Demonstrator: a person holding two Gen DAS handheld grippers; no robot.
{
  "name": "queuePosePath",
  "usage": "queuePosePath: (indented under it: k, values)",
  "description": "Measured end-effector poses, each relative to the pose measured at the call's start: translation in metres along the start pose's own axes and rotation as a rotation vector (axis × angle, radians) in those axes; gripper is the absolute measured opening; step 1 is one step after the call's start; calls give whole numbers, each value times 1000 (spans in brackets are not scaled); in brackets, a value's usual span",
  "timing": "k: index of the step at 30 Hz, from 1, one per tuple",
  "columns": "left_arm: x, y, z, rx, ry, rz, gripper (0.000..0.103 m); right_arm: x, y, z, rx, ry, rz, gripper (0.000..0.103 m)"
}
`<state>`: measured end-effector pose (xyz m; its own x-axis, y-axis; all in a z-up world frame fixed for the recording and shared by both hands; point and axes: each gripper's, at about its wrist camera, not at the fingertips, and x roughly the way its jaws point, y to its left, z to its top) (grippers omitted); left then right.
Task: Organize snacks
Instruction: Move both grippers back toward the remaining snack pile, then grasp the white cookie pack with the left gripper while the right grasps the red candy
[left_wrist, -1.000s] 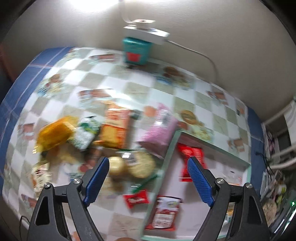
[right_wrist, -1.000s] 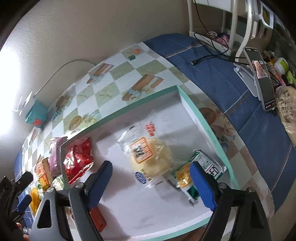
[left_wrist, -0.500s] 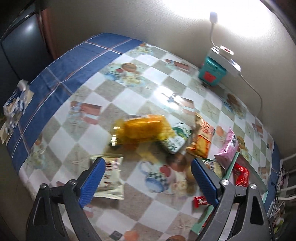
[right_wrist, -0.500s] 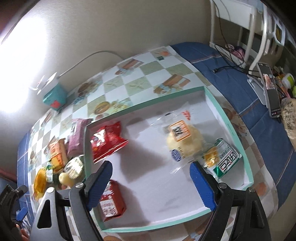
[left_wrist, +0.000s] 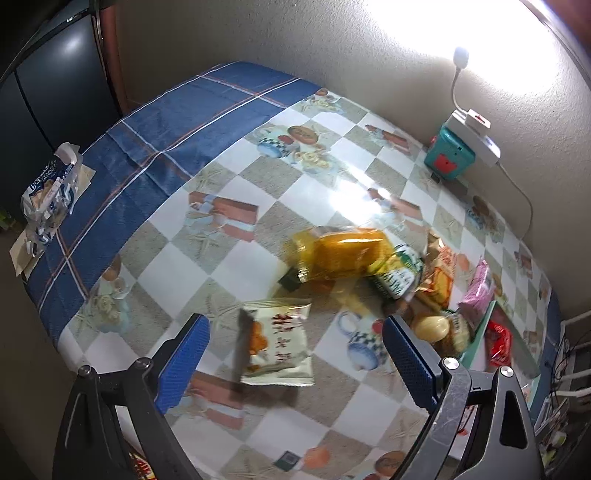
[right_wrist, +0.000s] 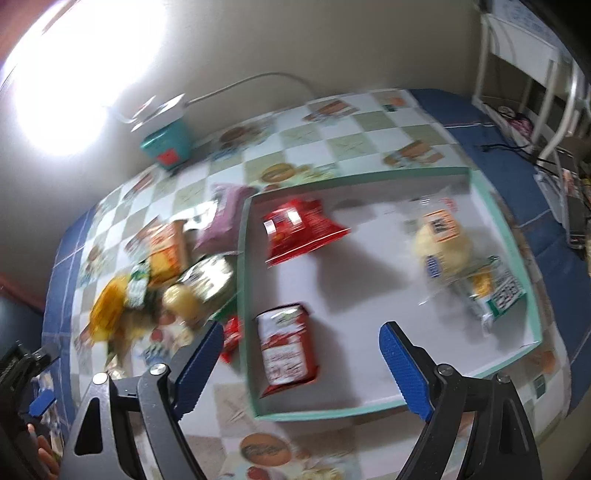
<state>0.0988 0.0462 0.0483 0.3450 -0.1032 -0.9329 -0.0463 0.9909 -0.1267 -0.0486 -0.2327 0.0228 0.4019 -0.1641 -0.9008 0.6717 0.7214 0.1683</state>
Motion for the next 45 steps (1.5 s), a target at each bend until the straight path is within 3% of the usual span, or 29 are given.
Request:
queuePosePath:
  k: [1, 2, 13, 26, 35, 45]
  values:
    - [0, 4, 0, -2, 2, 2, 95, 0, 8, -3, -16, 6, 16, 100]
    - [0, 8, 0, -6, 2, 4, 95, 0, 13, -4, -27, 8, 26, 103]
    - [18, 37, 3, -89, 53, 3, 95, 26, 68, -20, -176, 83, 114, 103]
    - [77, 8, -6, 8, 202, 74, 95, 49, 83, -8, -279, 90, 217, 103]
    - [98, 1, -8, 39, 227, 103, 95, 62, 79, -2, -307, 121, 250, 83]
    - [107, -8, -3, 43, 237, 92, 93, 80, 88, -10, -397, 168, 176, 71]
